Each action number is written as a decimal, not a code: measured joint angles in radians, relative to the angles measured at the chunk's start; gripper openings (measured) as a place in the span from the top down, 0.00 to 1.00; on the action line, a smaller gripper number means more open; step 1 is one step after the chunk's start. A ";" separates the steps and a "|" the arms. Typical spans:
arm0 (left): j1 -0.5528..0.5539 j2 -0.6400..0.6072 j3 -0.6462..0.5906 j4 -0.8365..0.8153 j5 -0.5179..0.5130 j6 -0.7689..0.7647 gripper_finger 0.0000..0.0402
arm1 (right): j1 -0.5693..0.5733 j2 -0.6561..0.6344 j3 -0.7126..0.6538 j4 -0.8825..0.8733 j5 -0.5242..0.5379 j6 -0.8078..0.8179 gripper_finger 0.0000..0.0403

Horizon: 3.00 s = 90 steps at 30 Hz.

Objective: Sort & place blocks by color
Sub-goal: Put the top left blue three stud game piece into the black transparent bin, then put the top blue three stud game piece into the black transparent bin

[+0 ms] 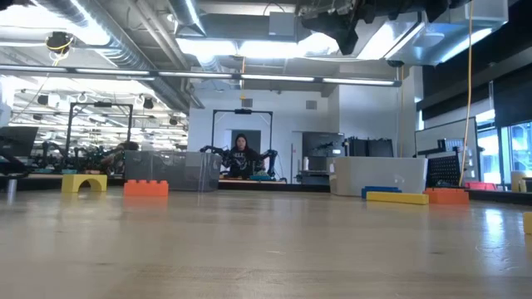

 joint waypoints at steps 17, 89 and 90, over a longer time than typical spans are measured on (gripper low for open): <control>0.826 -0.134 0.000 0.059 -0.261 0.901 0.68 | 0.000 0.000 0.000 0.002 0.000 0.025 0.24; 1.378 0.068 -0.065 0.713 0.396 0.954 0.38 | 0.000 0.000 0.001 0.023 0.037 -0.060 0.24; 1.337 0.014 -0.127 0.784 0.377 0.924 0.38 | 0.000 0.000 0.001 0.024 0.037 -0.060 0.24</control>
